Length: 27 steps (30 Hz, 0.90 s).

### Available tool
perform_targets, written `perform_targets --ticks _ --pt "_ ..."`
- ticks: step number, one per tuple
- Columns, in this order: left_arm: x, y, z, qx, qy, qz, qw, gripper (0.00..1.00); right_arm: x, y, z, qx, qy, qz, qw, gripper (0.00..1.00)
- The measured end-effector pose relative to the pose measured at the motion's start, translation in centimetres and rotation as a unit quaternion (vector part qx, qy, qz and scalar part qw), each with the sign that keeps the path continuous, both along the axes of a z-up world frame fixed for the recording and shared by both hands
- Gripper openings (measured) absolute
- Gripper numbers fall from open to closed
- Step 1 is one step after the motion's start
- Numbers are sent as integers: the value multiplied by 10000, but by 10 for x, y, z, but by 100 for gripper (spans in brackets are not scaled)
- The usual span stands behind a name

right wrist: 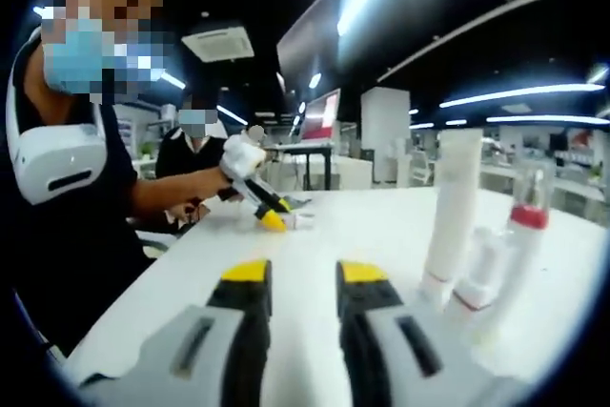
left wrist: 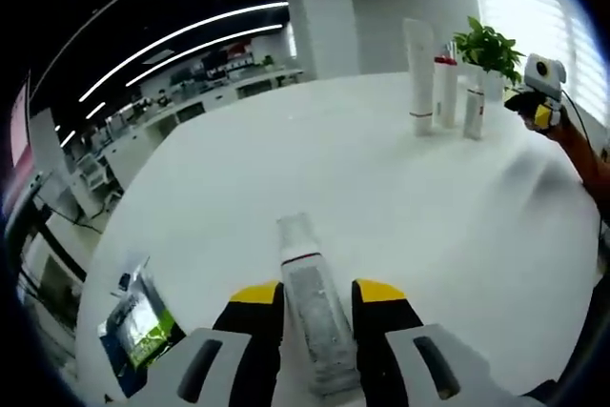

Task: Arrange the skincare products in the storage area until every visible bottle or jar stands upright without overlapping.

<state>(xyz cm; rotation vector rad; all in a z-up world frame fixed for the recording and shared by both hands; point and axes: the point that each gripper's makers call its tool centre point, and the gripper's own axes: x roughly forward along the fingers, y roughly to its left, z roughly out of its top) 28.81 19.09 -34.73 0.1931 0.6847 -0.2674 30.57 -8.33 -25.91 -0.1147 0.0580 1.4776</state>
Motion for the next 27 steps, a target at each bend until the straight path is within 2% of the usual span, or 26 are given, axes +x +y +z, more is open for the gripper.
perform_targets --ticks 4,13,18,21,23,27 --pt "-1 -1 -1 -175 31 -31 9998 22 -4 13 -3 44 112 72 9999 25" --pt "-6 3 2 -513 -58 -69 9986 22 -21 53 -13 -23 295 289 9991 24" --pt "-10 2 3 -831 -104 -143 9964 21 -25 75 -17 15 424 303 9986 24" --pt "-12 -2 6 -1198 -183 -197 9924 21 -28 90 -17 81 559 320 9979 23" --pt "-13 -2 8 -1316 -238 -227 9908 21 -29 100 -18 110 630 347 9973 23" --pt "-13 -5 13 -1725 -334 -298 9840 21 -33 121 -27 9 726 411 9965 23"
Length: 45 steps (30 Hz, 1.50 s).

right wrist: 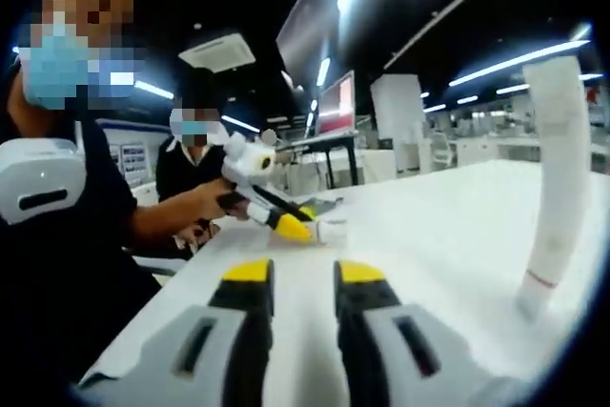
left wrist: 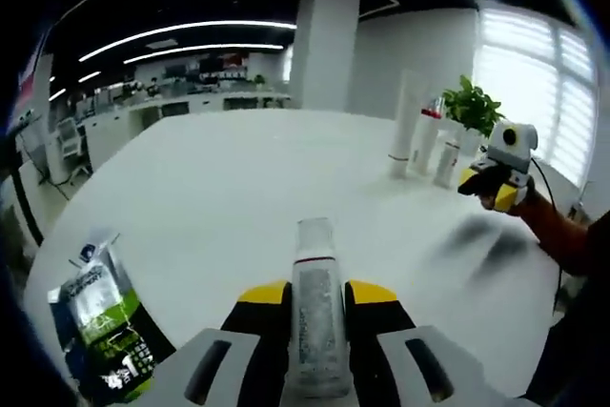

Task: Arrange the skincare products in the storage area until every visible bottle or jar stands upright without overlapping.

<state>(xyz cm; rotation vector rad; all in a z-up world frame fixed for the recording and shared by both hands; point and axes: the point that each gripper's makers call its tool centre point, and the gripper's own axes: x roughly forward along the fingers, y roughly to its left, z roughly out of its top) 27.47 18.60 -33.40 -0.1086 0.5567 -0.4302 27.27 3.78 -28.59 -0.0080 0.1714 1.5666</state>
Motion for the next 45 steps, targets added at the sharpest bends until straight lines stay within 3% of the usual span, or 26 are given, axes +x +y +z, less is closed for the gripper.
perform_targets --ticks 5,9,17,21,27,37,45 --pt "-3 -17 19 -766 -261 -342 9961 21 -7 22 -7 -114 69 71 9999 25" --pt "-6 -34 33 -1286 -413 -686 9885 21 -2 32 -1 85 263 -58 9996 27" --pt "-19 -73 64 -2307 -864 -1448 9583 21 0 33 14 620 815 -140 9947 30" --pt "-21 -84 65 -2488 -884 -1588 9514 21 -3 31 28 1007 1055 -41 9893 31" --pt "-24 -95 72 -2714 -1012 -1774 9405 21 3 27 36 1270 1275 -46 9837 31" --pt "-28 -112 75 -2806 -1091 -2022 9319 21 1 23 51 1631 1460 3 9758 28" --pt "-32 -122 79 -2795 -1211 -2248 9255 21 -5 20 64 1811 1473 117 9723 20"
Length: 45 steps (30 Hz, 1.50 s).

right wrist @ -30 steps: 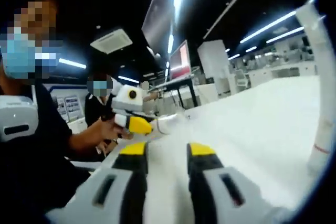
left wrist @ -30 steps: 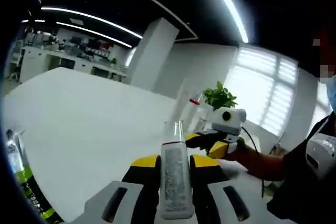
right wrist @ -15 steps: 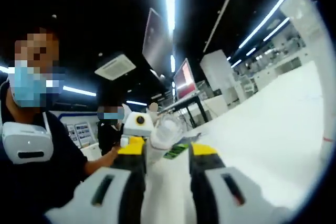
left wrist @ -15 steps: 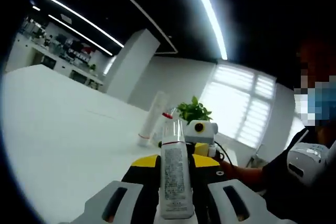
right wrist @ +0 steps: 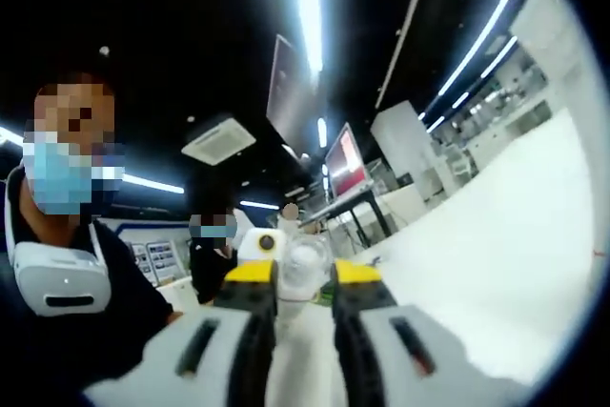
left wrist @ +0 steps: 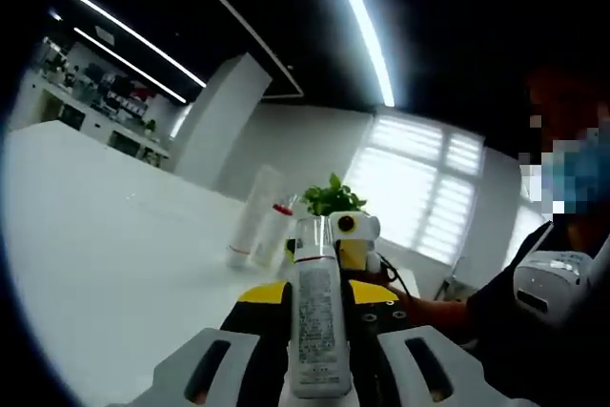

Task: Arrange the skincare products in the storage area until every visible bottle or jar stands upright without overlapping.

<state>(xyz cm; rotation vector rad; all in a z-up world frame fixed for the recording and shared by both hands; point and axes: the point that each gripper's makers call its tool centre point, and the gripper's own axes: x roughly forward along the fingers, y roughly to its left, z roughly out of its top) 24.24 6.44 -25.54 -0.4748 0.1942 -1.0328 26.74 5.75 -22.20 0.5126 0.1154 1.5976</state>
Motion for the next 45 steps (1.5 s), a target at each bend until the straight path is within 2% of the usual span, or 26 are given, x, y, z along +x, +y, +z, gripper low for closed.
perform_targets --ticks 8,20,26,31,39,45 --pt "1 -8 5 77 -108 -230 9996 21 -3 -4 12 43 -135 9 9999 18" --pt "13 -16 14 417 -303 -402 9979 23 4 -12 28 -318 -863 -185 9956 17" --pt "21 -20 15 694 -402 -373 9961 24 7 -15 33 -684 -1365 -244 9880 16" --pt "26 -23 19 804 -495 -381 9948 24 9 -17 34 -1027 -1789 -277 9781 16" --pt "38 -29 29 910 -660 -414 9928 23 16 -23 25 -1413 -2103 -411 9665 16" --pt "53 -42 27 1205 -820 -496 9881 22 26 -32 25 -1603 -2281 -552 9588 16"
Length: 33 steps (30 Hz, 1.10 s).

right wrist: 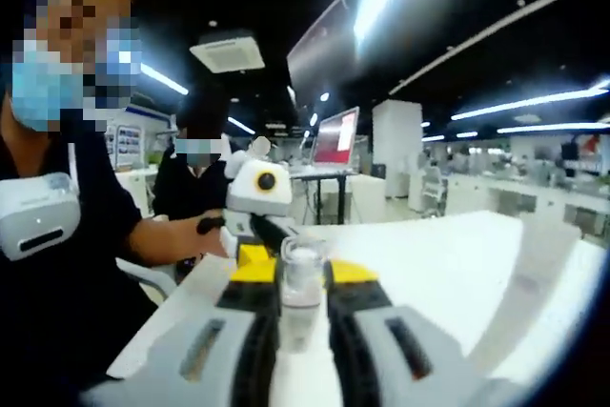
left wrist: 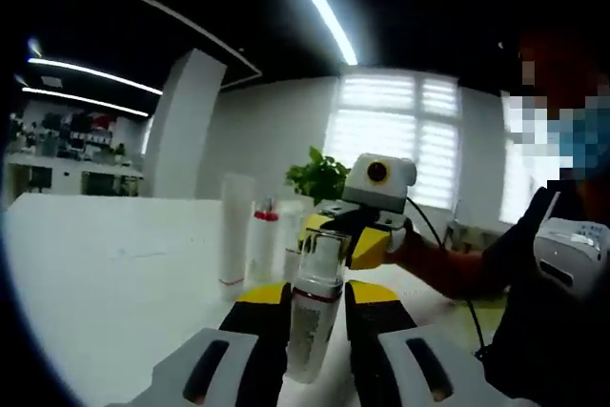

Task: Arrange the skincare products in the storage area until every visible bottle or jar stands upright without overlapping.

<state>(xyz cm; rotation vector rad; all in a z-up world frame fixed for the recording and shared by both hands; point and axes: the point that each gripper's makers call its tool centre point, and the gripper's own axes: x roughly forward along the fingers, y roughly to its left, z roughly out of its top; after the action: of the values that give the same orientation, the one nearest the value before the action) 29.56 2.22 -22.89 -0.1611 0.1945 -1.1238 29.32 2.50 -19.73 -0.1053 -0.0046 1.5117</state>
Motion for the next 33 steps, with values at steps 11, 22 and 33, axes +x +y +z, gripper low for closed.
perform_targets --ticks 11,22,33 --pt "29 -30 -1 142 -122 -157 9997 22 29 -29 2 -223 -354 -387 9984 16" --pt "52 -49 1 239 -322 -89 9992 22 53 -51 4 -186 -543 -808 9951 17" --pt "71 -72 -9 279 -375 -45 9989 21 70 -70 -5 -515 -1017 -1381 9838 18"
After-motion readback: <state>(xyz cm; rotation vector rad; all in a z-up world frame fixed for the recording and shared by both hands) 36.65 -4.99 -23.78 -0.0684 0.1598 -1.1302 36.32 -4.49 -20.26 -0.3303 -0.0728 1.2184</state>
